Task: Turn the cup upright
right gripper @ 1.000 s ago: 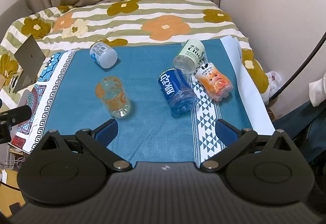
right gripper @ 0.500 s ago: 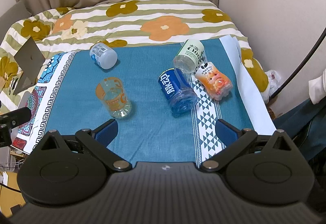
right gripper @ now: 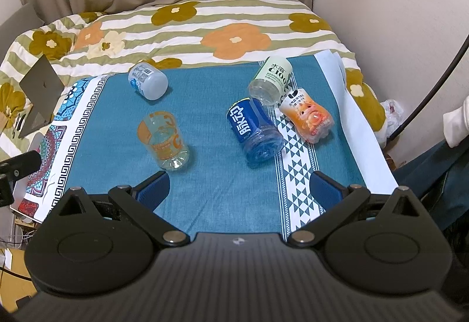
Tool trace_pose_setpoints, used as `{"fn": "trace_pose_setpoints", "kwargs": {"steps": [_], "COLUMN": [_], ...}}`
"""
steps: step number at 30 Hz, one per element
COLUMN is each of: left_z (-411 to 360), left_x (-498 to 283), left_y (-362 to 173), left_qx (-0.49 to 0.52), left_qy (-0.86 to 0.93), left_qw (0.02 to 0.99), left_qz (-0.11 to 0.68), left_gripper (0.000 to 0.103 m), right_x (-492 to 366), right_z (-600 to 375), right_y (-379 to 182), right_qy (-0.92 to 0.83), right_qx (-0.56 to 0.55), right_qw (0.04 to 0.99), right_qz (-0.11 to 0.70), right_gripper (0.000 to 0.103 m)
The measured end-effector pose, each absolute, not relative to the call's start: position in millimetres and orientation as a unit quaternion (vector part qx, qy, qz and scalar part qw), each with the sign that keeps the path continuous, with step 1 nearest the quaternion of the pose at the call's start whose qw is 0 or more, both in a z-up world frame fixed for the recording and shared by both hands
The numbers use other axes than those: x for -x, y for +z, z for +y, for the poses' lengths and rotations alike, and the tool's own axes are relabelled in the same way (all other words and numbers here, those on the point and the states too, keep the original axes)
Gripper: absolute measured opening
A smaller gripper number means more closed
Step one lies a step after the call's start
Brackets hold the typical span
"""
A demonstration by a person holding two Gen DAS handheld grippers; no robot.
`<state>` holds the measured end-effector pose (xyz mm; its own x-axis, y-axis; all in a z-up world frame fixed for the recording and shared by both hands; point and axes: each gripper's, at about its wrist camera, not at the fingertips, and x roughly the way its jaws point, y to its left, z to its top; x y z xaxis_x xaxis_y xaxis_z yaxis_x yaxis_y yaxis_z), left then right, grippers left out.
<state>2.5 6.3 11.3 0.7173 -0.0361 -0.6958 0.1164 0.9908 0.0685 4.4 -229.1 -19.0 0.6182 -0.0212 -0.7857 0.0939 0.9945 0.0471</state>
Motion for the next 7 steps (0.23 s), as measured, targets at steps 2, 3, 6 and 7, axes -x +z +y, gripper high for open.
{"fn": "trace_pose_setpoints", "kwargs": {"steps": [2,3,6,7], "left_z": [6.0,5.9,4.7,3.9], "left_x": [-2.2,-1.9,-1.3,-1.9], "left_y": [11.4,11.6,11.9,11.7], "left_qx": [-0.056,-0.057,-0.063,-0.066], "left_qy": [-0.039,-0.038,-0.036,-0.034], "left_qw": [0.927,0.927,0.929,0.928], "left_qz": [0.370,0.368,0.363,0.364], "left_gripper": [0.103,0.103,0.103,0.103], "right_x": [-4.0,-3.9,-3.9,-3.7], "right_z": [-227.3,-226.9,-226.9,-226.9], "right_y": [-19.5,-19.4,-19.6,-19.8], "right_qy": [-0.033,-0.034,-0.034,-0.034], "right_qx": [-0.044,-0.044,-0.044,-0.044], "right_qw": [0.898,0.898,0.898,0.898], "right_qz": [0.436,0.436,0.436,0.436], "right_gripper": [0.103,0.103,0.103,0.103]}}
